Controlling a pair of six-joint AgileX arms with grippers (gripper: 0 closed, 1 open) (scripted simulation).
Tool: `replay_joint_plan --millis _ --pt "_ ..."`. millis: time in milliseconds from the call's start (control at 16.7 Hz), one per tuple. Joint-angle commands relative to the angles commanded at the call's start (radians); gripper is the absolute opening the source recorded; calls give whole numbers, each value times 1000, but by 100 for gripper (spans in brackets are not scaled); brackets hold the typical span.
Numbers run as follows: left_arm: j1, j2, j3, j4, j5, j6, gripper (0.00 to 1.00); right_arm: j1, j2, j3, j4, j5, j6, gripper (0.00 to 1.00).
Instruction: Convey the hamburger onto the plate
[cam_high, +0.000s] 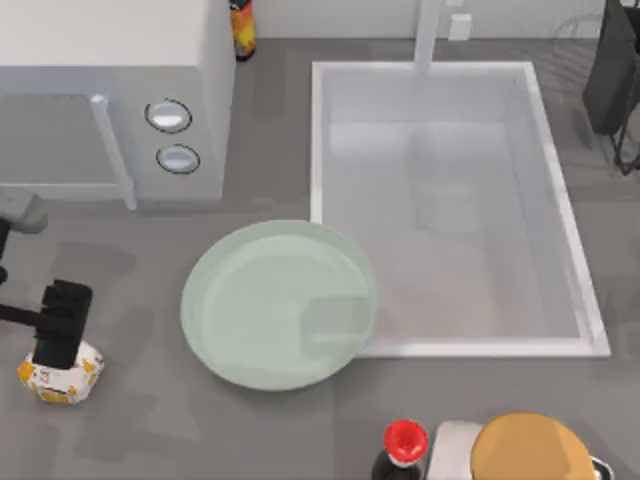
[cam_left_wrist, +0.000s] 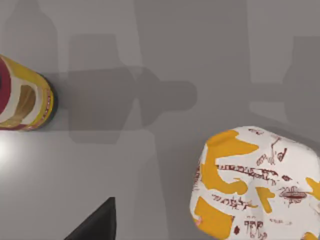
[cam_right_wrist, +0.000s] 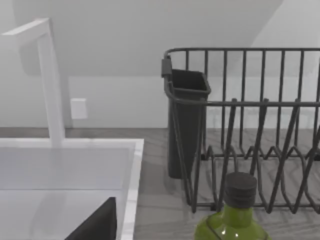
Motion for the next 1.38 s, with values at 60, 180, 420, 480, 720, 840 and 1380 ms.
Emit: replay_joint_plan --millis 60,180,420,480,720,840,1380 --pt "-7 87 50 -48 0 11 100 0 0 0 0 0 0 100" --pt "-20 241 138 -134 0 29 100 0 0 0 0 0 0 100" --pt "-36 436 254 -247 0 54 100 0 0 0 0 0 0 100" --pt "-38 459 268 -261 0 58 100 0 0 0 0 0 0 100" --pt "-39 472 277 -269 0 59 100 0 0 0 0 0 0 100" --pt "-35 471 272 -264 -1 59 100 0 0 0 0 0 0 100" --pt "-37 636 117 60 0 65 100 0 0 0 0 0 0 100"
